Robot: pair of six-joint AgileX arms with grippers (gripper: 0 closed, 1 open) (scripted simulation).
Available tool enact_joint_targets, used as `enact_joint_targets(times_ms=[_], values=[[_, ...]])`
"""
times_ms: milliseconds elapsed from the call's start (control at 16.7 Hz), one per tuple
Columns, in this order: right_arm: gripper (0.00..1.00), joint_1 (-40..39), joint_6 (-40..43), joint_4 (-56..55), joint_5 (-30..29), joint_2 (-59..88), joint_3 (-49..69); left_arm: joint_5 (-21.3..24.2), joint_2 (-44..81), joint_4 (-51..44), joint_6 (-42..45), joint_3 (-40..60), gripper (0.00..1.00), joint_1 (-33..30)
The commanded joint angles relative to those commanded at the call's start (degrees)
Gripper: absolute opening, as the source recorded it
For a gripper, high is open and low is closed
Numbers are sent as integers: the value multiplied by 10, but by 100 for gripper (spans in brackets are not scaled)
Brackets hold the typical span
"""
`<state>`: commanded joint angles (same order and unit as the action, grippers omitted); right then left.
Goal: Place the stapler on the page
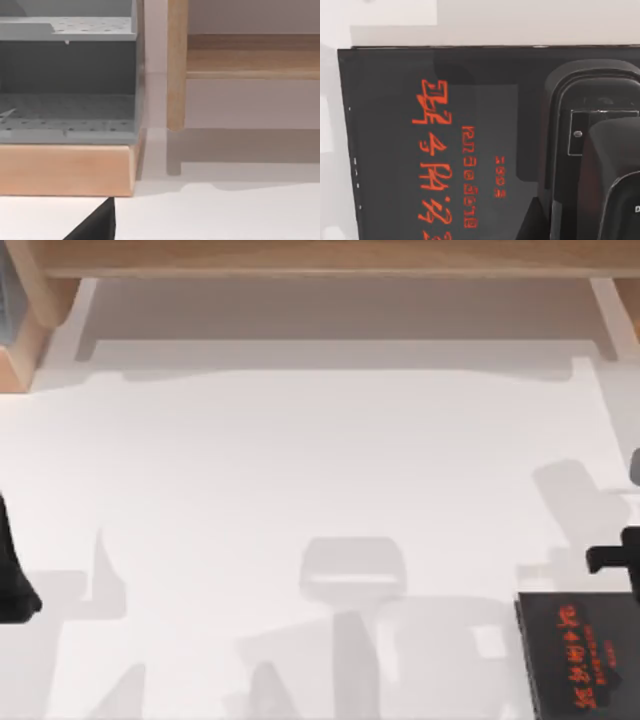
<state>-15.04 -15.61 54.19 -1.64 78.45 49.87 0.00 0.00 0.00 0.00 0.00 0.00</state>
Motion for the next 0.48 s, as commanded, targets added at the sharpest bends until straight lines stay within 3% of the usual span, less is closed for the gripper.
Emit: enact_joint_targets(times_ms=[480], values=[[0,-16,-7,-2,-1,-15,-34,0,0,0,0,0,100,0]])
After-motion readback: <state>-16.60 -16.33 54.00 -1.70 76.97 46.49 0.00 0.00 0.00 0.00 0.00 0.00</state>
